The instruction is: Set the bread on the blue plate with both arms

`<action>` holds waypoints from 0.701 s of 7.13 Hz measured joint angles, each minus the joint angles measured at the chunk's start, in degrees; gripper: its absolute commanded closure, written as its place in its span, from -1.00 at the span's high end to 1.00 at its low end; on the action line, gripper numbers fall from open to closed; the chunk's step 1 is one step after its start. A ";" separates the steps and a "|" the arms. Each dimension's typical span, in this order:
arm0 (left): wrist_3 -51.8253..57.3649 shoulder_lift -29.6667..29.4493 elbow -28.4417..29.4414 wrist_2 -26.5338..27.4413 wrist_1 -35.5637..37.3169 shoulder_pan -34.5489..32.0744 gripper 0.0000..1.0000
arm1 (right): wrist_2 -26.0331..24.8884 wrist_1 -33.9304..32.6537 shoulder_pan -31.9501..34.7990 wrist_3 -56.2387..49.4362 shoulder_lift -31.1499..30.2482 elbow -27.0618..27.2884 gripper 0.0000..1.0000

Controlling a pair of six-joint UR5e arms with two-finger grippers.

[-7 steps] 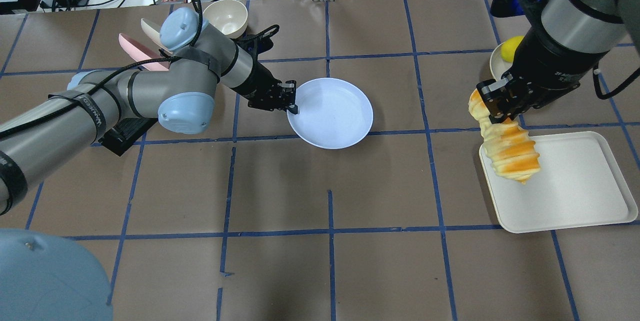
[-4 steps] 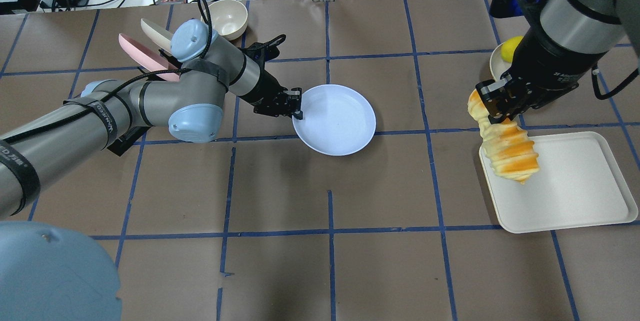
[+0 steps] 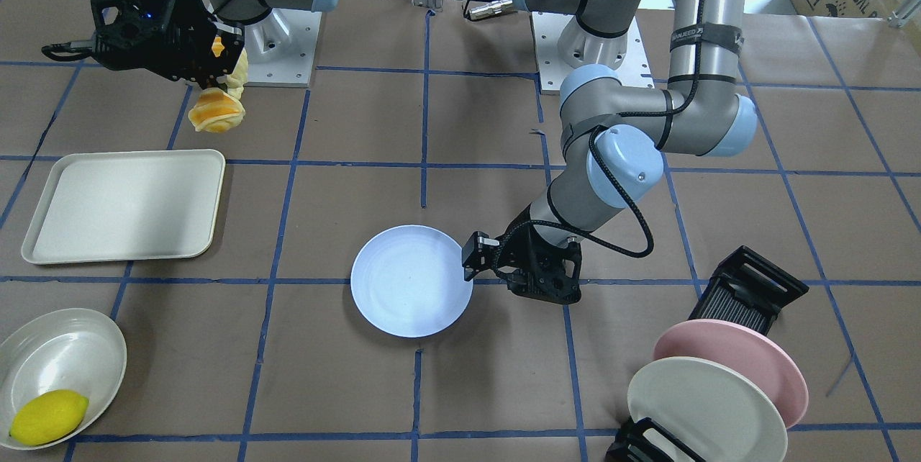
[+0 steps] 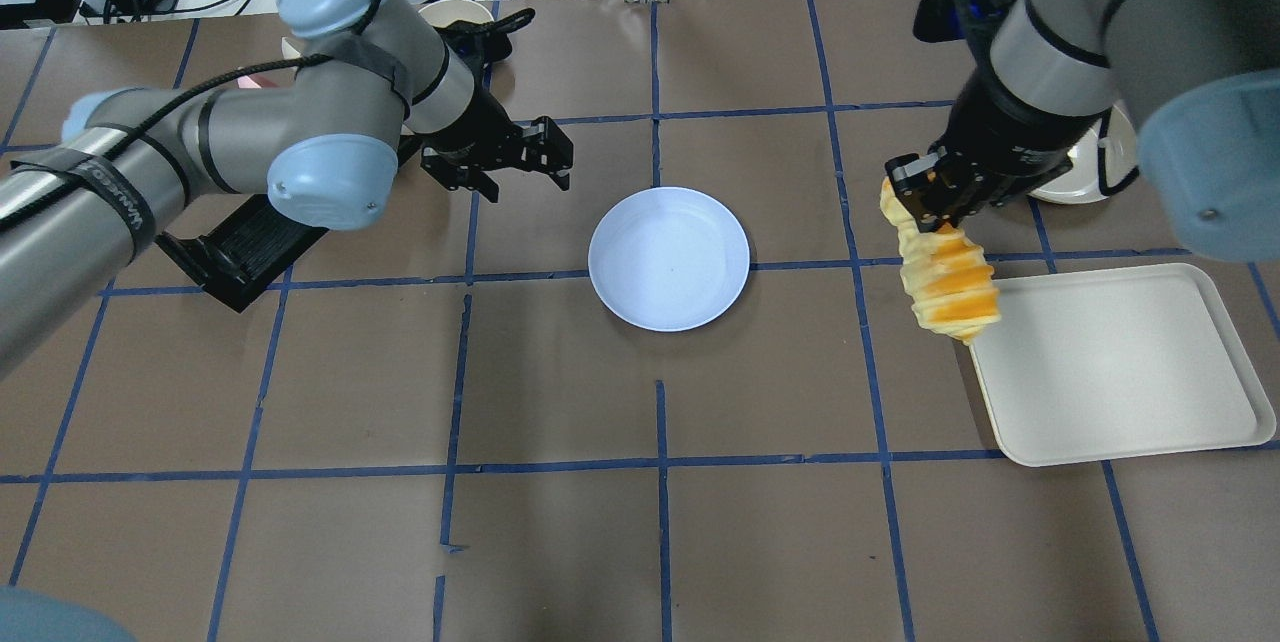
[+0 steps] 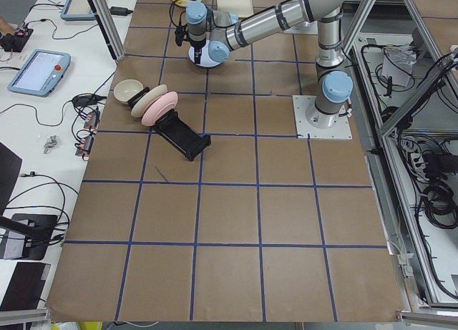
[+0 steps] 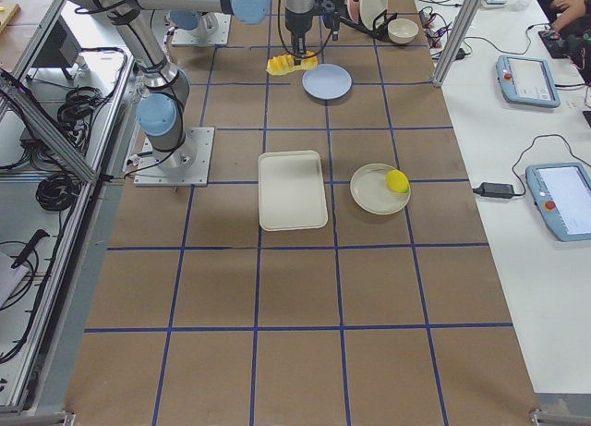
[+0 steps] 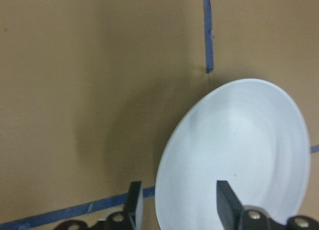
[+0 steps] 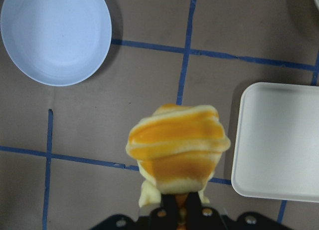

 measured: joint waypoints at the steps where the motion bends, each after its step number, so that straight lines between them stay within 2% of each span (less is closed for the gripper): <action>1: 0.36 2.03 4.24 4.41 -8.75 0.17 1.00 | -0.21 -4.16 3.71 3.38 2.74 -0.07 -0.91; 3: 1.04 5.07 13.79 11.96 -26.49 0.84 1.00 | -0.36 -15.45 9.03 8.62 11.97 -0.12 -0.91; 4: 1.15 7.26 16.63 13.59 -32.48 1.66 1.00 | -0.24 -19.91 11.01 9.52 16.65 -0.16 -0.91; 5: 1.30 9.49 17.31 14.19 -35.34 2.92 1.00 | 0.21 -22.62 12.38 9.84 20.38 -0.28 -0.91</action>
